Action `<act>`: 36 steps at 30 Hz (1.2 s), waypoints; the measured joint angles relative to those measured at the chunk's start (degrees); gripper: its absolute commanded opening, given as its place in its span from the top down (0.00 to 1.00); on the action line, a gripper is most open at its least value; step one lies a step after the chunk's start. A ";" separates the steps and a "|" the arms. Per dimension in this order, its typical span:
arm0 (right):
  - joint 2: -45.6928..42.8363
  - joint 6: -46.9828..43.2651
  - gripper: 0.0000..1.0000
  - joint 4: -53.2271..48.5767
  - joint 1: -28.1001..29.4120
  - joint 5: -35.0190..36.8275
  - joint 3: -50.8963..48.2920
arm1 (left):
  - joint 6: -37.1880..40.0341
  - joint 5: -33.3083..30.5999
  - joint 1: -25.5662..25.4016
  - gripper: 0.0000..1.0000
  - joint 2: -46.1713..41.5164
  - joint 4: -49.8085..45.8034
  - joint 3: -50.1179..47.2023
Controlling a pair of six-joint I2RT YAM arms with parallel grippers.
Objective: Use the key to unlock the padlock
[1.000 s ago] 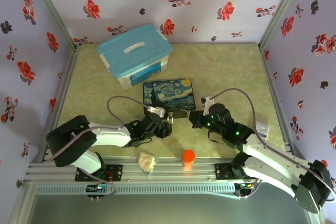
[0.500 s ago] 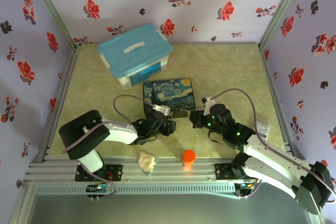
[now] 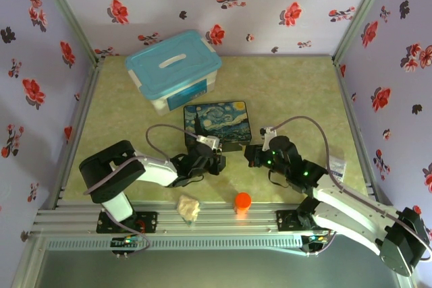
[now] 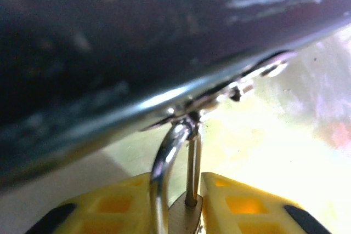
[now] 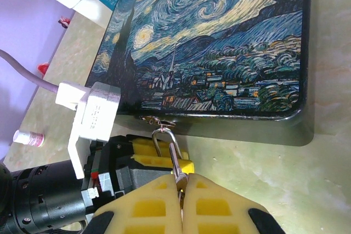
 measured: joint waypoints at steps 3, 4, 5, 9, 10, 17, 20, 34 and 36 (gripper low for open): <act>0.02 0.68 1.00 0.31 0.00 -0.02 -0.76 | -2.05 0.57 0.00 0.77 -0.22 0.79 -0.37; 0.04 0.94 1.00 0.44 0.00 -0.02 -1.07 | -2.47 0.79 0.00 0.80 -0.28 0.98 -0.37; 0.15 1.29 1.00 0.68 0.00 -0.02 -1.42 | -2.84 1.07 0.00 0.81 -0.35 1.01 -0.31; 0.74 1.90 1.00 1.33 0.00 -0.04 -2.10 | -4.07 1.49 0.00 0.87 -0.37 0.55 0.22; 0.76 1.90 1.00 1.51 0.00 -0.04 -2.14 | -4.37 1.55 0.00 0.87 -0.37 0.20 0.48; 0.98 3.61 1.00 2.38 -0.04 -0.04 -3.26 | -6.60 1.57 0.00 0.94 -0.37 -1.73 1.60; 3.21 6.99 1.00 4.42 -0.68 -0.79 -4.57 | -8.90 1.62 0.00 0.98 -0.46 -1.70 1.70; 5.68 28.52 1.00 21.62 -0.98 -5.81 -13.90 | -21.18 1.55 2.56 1.00 -3.67 3.87 1.73; 5.16 30.80 1.00 23.98 -0.98 -5.51 -14.95 | -22.05 1.46 2.82 1.00 -3.67 4.94 1.75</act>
